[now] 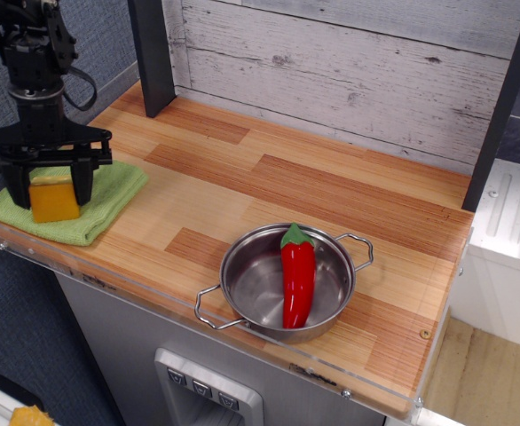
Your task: Place the cube on to the green towel.
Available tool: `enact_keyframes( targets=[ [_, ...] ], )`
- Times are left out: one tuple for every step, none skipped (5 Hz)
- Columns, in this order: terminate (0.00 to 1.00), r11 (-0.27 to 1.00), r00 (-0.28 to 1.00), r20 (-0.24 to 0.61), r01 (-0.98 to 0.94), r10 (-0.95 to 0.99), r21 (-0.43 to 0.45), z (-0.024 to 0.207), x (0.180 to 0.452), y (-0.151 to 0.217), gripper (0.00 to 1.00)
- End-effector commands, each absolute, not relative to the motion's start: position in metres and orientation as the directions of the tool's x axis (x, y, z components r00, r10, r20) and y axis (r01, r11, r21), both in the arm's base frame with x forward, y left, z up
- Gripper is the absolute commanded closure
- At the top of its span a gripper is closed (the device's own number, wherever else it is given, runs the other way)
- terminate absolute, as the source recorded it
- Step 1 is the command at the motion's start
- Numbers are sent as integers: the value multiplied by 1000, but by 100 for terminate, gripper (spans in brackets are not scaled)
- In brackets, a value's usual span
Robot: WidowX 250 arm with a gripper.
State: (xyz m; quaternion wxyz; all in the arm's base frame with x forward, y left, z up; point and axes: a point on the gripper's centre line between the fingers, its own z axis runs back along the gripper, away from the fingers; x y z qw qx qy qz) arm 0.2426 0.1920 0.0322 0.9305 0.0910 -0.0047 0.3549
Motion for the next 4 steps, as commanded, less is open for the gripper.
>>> enact_keyframes(
  targets=[
    [0,753,778,126,-628,616,197,66,241,186,0],
    [0,748,772,150,-635,617,195,79,242,184,0],
    [0,771,796,201,-603,570,203,96,244,174,0],
    [0,822,848,227,-525,480,221,122,249,151,0]
  ],
)
